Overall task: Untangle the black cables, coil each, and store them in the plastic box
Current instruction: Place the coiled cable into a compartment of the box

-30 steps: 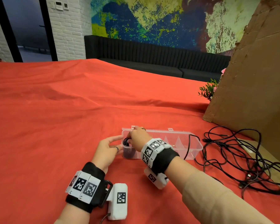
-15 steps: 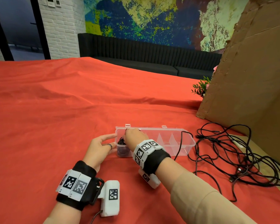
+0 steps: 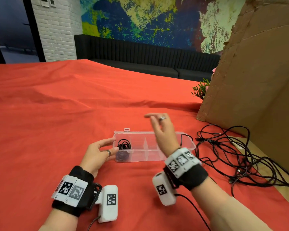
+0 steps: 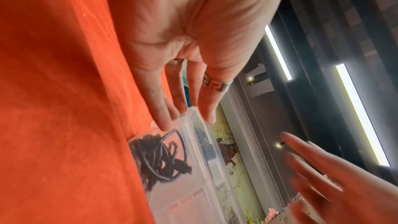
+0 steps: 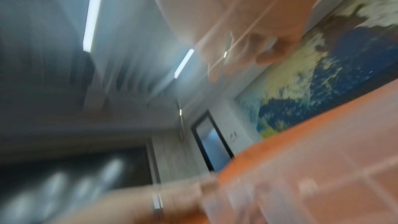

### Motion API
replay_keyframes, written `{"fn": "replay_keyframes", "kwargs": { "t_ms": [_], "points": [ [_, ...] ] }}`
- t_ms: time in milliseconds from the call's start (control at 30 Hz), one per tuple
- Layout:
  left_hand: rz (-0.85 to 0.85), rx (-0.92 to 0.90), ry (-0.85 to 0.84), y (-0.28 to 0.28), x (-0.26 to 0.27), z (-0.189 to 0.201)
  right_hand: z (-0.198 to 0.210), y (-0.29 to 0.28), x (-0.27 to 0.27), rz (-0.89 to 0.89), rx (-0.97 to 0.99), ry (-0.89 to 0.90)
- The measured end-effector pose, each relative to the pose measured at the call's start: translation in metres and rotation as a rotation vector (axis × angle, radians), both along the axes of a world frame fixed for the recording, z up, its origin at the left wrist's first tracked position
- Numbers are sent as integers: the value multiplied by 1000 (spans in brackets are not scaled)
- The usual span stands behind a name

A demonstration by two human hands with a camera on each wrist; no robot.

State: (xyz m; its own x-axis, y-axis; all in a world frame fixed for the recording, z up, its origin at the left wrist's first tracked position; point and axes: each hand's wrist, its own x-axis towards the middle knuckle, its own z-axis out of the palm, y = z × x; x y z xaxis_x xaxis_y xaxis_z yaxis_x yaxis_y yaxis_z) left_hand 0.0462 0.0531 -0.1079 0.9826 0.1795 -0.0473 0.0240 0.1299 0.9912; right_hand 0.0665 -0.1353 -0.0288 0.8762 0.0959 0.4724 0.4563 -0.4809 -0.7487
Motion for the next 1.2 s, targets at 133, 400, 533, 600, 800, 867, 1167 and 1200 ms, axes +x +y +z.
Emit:
{"fn": "replay_keyframes", "kwargs": {
  "t_ms": [133,400,533,600,800,867,1167,1200],
  "points": [
    [8,53,35,0,-1,2,5,-68,-15,-266,543,89],
    [147,404,7,-1,-14,24,-42,-105,-30,-127,513,834],
    [92,723,-119,-21,-32,44,-52,-96,-35,33,304,920],
    [-23,773,-185,-41,-44,54,-50,-92,-39,132,178,879],
    [-518,572,-41,-104,-63,58,-8,-97,-68,281,364,546],
    [-688,500,-65,-123,-68,61,6,-106,-75,267,410,428],
    [-753,-52,9,-134,-74,89,27,-141,-89,221,643,301],
    [-745,-5,17,-133,-75,88,28,-144,-87,188,673,277]
  ]
}}
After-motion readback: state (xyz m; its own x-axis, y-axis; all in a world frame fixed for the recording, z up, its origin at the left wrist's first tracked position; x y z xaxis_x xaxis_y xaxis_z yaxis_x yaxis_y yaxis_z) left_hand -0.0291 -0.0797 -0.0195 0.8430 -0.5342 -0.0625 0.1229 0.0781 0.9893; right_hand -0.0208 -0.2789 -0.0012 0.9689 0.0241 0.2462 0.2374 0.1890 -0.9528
